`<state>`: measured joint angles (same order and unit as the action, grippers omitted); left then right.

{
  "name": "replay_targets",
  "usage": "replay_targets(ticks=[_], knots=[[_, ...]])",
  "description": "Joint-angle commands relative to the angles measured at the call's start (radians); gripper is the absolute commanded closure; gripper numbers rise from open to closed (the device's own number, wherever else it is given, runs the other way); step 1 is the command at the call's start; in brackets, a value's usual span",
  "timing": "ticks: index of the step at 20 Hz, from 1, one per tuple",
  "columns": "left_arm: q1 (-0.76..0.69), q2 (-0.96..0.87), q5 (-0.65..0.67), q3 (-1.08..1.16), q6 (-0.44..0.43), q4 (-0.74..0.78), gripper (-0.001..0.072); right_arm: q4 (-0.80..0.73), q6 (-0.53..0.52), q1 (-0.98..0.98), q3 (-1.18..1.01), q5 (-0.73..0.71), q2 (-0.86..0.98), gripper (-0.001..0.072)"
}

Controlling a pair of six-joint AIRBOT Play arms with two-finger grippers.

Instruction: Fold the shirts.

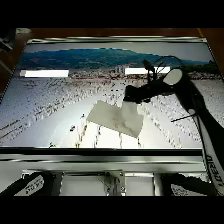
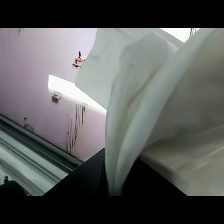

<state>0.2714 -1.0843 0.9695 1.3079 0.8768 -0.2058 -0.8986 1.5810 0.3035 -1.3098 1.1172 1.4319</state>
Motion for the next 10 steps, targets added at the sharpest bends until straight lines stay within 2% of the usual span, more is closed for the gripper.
replay_targets(ticks=[1, 4, 5, 6, 7, 9, 10], knots=[[0.116, 0.089, 0.123, 0.000, 0.037, 0.000, 0.0673, 0.019, 0.074, 0.137, 0.000, -0.145, 0.166, 0.0649], [0.131, 0.106, 0.179, 0.000, 0.037, 0.000, 0.0673, 0.137, 0.083, 0.207, 0.000, -0.228, 0.274, 0.0638], [0.129, 0.106, 0.193, 0.000, 0.037, 0.000, 0.0673, 0.180, 0.083, 0.221, 0.000, -0.254, 0.297, 0.0532], [0.127, 0.106, 0.199, 0.000, 0.037, 0.004, 0.0673, 0.233, 0.081, 0.234, 0.000, -0.287, 0.317, 0.0276], [0.127, 0.106, 0.200, -0.001, 0.037, 0.007, 0.0673, 0.276, 0.058, 0.242, 0.000, -0.318, 0.325, 0.0169], [0.127, 0.106, 0.198, -0.001, 0.037, 0.025, 0.0673, 0.307, 0.002, 0.229, 0.000, -0.313, 0.310, 0.0169], [0.127, 0.104, 0.199, -0.001, 0.037, 0.033, 0.0673, 0.289, -0.025, 0.204, 0.000, -0.267, 0.290, 0.0169]])
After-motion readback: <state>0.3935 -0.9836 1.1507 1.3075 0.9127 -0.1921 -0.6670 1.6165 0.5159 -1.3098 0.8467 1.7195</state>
